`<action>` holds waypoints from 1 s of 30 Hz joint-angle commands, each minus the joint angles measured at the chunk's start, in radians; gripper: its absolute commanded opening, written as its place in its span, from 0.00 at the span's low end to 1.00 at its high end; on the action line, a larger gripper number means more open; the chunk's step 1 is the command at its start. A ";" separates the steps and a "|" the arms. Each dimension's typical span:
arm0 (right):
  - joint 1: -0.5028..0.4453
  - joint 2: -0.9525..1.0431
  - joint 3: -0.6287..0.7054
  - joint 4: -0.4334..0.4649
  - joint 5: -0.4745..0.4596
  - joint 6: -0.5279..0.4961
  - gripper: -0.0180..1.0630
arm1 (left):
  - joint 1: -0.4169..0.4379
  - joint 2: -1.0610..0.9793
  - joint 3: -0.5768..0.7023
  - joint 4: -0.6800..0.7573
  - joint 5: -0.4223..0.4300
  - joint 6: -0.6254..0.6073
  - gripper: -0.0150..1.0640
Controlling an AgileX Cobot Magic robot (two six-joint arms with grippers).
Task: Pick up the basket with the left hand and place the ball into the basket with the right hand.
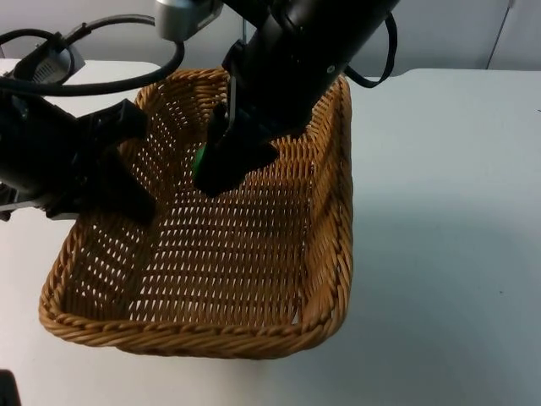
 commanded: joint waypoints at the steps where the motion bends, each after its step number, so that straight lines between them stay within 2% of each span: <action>1: 0.006 -0.004 0.005 0.004 -0.018 -0.001 0.47 | -0.001 -0.014 0.000 -0.031 0.035 0.002 0.01; 2: 0.006 -0.004 0.005 0.004 -0.020 0.003 0.52 | -0.001 -0.014 0.000 -0.031 0.035 0.002 0.01; 3: 0.006 -0.004 0.005 0.004 -0.020 0.003 0.52 | -0.001 -0.014 0.000 -0.031 0.035 0.002 0.01; 5: 0.006 -0.004 0.005 0.004 -0.039 0.036 0.62 | -0.001 -0.014 0.000 -0.031 0.035 0.002 0.01; 12: 0.006 -0.004 0.005 0.001 -0.037 0.054 0.62 | -0.001 -0.014 0.000 -0.029 0.035 0.006 0.01; 16: 0.006 -0.006 -0.004 0.001 0.027 0.093 0.59 | -0.001 -0.014 0.000 -0.029 0.035 0.006 0.01; 18: 0.006 -0.012 -0.025 -0.007 0.106 0.098 0.49 | -0.001 -0.014 0.000 -0.029 0.035 0.006 0.01; 19: 0.006 -0.026 -0.035 -0.023 0.146 0.098 0.39 | -0.001 -0.014 0.000 -0.032 0.035 0.006 0.01; 20: 0.006 -0.026 -0.035 -0.023 0.146 0.098 0.39 | -0.001 -0.014 0.000 -0.032 0.035 0.006 0.01; 23: 0.003 -0.075 -0.047 -0.057 0.177 0.099 0.13 | -0.001 -0.014 0.000 -0.032 0.035 0.006 0.01; 24: 0.003 -0.075 -0.047 -0.057 0.177 0.099 0.13 | -0.001 -0.014 0.000 -0.032 0.035 0.006 0.01; 25: 0.003 -0.096 -0.047 -0.074 0.177 0.105 0.04 | -0.001 -0.014 0.000 -0.032 0.035 0.006 0.01; 26: 0.003 -0.130 -0.047 -0.100 0.179 0.120 0.01 | -0.001 -0.014 0.000 -0.032 0.035 0.006 0.01; 28: 0.003 -0.153 -0.047 -0.133 0.177 0.145 0.01 | -0.001 -0.014 0.000 -0.032 0.035 0.006 0.01; 30: 0.003 -0.199 -0.047 -0.196 0.171 0.214 0.01 | -0.001 -0.014 0.000 -0.032 0.035 0.006 0.01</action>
